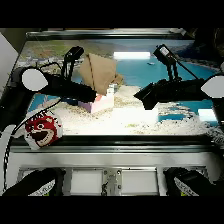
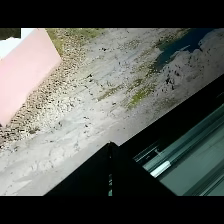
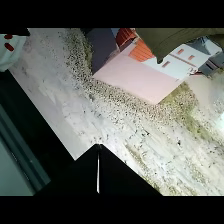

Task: Fold the clothes and pants, and hang the long-sleeved shirts on hangers.

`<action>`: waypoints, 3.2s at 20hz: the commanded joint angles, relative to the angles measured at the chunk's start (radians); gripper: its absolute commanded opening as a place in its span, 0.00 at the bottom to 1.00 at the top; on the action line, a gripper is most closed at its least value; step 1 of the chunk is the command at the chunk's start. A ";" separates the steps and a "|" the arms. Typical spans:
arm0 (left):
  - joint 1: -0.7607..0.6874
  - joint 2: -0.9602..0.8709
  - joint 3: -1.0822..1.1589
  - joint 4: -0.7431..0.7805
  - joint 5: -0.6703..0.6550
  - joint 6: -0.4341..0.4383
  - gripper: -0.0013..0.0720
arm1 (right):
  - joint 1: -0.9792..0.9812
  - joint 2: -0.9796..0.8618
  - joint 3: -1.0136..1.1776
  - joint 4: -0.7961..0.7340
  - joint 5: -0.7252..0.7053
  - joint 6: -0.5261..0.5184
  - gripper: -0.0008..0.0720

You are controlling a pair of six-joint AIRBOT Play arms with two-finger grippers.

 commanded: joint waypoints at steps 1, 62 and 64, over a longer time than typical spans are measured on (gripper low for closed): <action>-0.001 0.000 0.001 0.000 0.000 0.000 0.05 | 0.001 0.000 0.000 0.000 0.000 0.000 0.05; -0.128 -0.162 -0.019 0.192 0.273 -0.309 1.00 | -0.307 0.026 -0.020 -0.410 -0.119 0.457 0.70; -0.025 -0.200 -0.046 0.159 0.243 -0.309 1.00 | -0.308 0.010 -0.079 -0.407 -0.112 0.457 0.85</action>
